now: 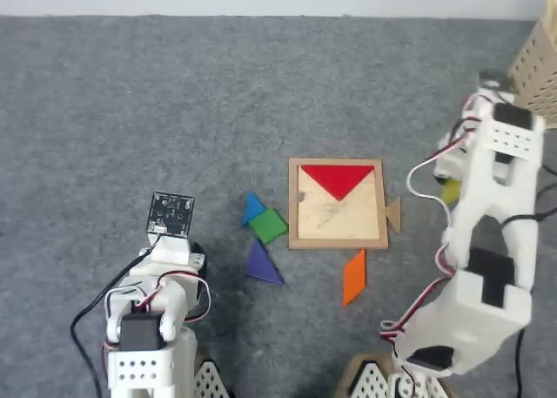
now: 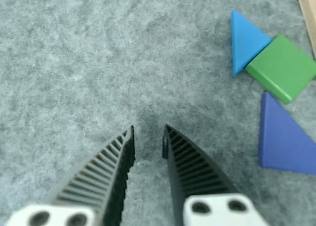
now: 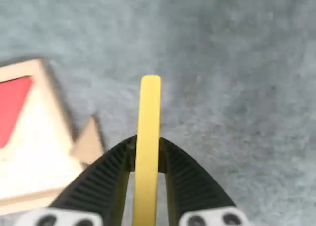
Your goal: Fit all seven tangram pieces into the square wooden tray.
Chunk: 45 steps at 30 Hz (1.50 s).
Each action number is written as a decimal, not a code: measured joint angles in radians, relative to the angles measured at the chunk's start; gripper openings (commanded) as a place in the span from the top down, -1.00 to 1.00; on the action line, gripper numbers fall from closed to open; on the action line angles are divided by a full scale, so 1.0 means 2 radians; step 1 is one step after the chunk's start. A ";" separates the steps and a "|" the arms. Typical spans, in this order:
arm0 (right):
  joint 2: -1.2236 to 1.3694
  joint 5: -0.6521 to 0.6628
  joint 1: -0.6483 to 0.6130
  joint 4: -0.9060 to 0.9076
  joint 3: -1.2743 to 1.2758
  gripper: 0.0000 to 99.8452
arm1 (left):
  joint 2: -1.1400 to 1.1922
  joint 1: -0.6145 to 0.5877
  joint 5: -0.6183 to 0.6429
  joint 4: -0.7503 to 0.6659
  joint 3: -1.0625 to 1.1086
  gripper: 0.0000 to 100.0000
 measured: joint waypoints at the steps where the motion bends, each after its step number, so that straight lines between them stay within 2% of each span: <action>1: -0.003 0.000 -0.014 0.000 0.000 0.99 | 0.000 0.000 0.000 0.000 0.000 0.82; 7: -0.007 0.055 -0.142 -0.009 0.000 0.99 | 0.000 -0.001 0.000 0.000 0.000 0.82; 10: -0.007 0.072 -0.207 -0.042 0.000 0.99 | 0.000 0.000 0.000 0.000 0.000 0.82; 13: -0.008 0.076 -0.244 -0.084 0.013 0.99 | 0.000 -0.001 0.000 0.000 0.000 0.82; 26: -0.017 0.078 -0.252 -0.255 0.159 0.98 | 0.000 0.000 0.000 0.000 0.000 0.82; 29: -0.032 0.078 -0.251 -0.259 0.169 0.96 | 0.000 0.000 0.000 0.000 0.000 0.82; 35: -0.035 0.078 -0.252 -0.257 0.169 0.70 | 0.000 0.000 0.000 0.000 0.000 0.82; 45: -0.036 0.078 -0.258 -0.207 0.169 0.75 | 0.000 0.000 0.000 0.000 0.000 0.82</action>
